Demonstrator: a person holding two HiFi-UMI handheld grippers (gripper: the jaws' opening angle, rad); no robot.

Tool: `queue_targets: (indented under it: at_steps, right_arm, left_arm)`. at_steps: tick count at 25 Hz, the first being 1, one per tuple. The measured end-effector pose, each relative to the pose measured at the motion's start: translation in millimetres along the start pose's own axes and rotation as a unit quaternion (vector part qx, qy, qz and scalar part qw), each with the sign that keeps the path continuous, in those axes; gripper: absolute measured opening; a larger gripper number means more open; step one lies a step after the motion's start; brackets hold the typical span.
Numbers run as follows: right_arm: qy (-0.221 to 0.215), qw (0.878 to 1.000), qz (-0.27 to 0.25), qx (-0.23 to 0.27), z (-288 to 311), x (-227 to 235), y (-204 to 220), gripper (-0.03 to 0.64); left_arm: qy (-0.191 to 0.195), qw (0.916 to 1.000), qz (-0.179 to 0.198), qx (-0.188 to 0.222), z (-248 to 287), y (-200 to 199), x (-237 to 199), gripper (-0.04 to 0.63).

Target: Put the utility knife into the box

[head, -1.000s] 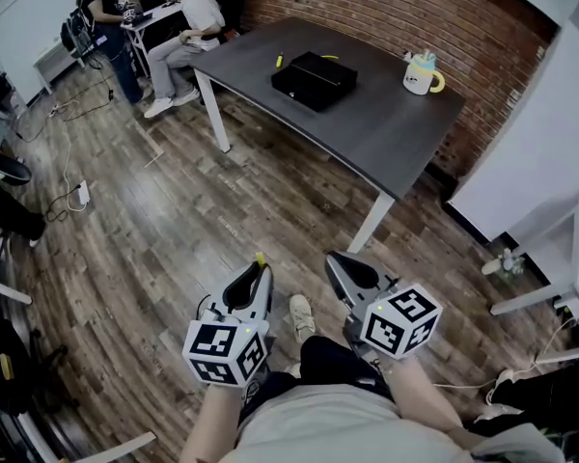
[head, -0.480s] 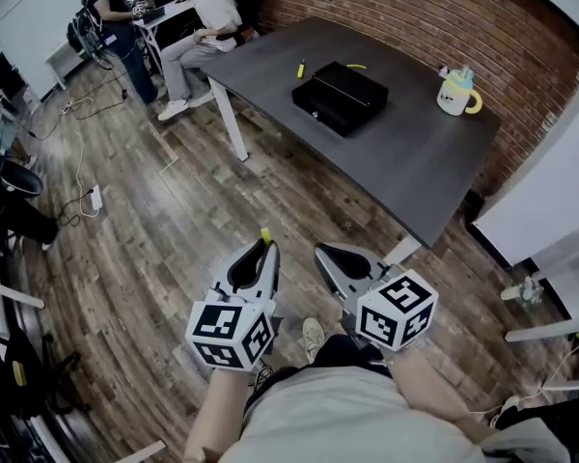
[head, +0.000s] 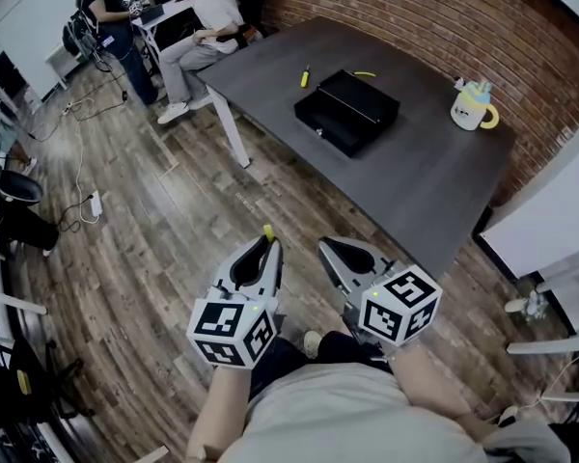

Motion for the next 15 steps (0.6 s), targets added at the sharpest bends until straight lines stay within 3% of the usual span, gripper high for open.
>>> queue_targets:
  at_steps: [15]
  right_arm:
    - [0.045, 0.997, 0.055, -0.015, 36, 62, -8, 0.008]
  left_arm:
    - [0.029, 0.9989, -0.009, -0.037, 74, -9, -43, 0.066]
Point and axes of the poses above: the fingertips, and each gripper's own axes: z forward along the fingers, x to its right, y out of its underside, the point moved 2 cm from there along -z, backward along the fingers, and after that the axes turned 10 degrees about -x, right-handed, at the moved point
